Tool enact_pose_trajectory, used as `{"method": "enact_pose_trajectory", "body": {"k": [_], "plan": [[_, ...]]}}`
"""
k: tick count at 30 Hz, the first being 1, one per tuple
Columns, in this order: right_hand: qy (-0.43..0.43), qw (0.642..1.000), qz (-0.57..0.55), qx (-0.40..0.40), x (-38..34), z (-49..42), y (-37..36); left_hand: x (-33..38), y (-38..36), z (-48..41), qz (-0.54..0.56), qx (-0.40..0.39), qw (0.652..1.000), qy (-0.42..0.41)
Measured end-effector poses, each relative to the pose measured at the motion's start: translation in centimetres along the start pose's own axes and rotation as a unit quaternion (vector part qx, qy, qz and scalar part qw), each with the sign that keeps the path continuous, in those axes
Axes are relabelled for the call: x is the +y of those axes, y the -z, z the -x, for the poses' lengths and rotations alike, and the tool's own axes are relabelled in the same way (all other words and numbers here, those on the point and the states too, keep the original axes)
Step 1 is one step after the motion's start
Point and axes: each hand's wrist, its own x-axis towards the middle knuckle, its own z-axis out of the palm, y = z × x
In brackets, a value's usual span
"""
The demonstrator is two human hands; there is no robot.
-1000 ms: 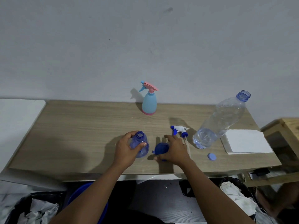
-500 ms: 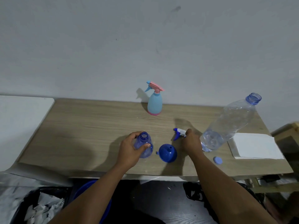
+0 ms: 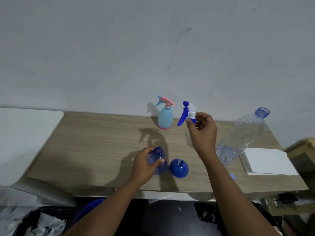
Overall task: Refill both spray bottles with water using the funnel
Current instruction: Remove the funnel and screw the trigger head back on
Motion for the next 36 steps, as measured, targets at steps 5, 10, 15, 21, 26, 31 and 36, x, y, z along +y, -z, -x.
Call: {"method": "enact_pose_trajectory", "body": {"k": [5, 10, 15, 21, 26, 31, 36], "plan": [[0.066, 0.994, -0.087, -0.027, -3.8, 3.4, -3.0, 1.2, -0.1, 0.7, 0.006, -0.007, 1.0, 0.025], [0.106, 0.989, -0.1, -0.037, -4.8, 4.4, -4.1, 1.6, 0.1, 0.7, 0.02, -0.027, 0.999, 0.035], [0.073, 0.993, -0.078, -0.056, -2.9, 5.5, -4.6, 1.0, 0.1, 0.7, 0.029, -0.019, 0.999, 0.011], [0.021, 0.997, -0.008, -0.079, 2.1, 8.1, -4.1, 0.2, 0.0, 1.4, 0.056, -0.038, 0.998, 0.015], [-0.012, 0.997, 0.044, -0.061, 4.4, 9.8, -4.6, -0.5, -0.6, 2.0, 0.105, -0.032, 0.993, 0.038], [-0.047, 0.998, 0.029, -0.031, 5.0, 11.0, -5.6, 0.3, -1.1, 2.3, 0.216, -0.04, 0.973, 0.065], [-0.056, 0.998, 0.018, -0.026, 5.5, 11.5, -5.9, -0.3, -1.5, 2.1, 0.212, -0.025, 0.972, 0.102]]}}
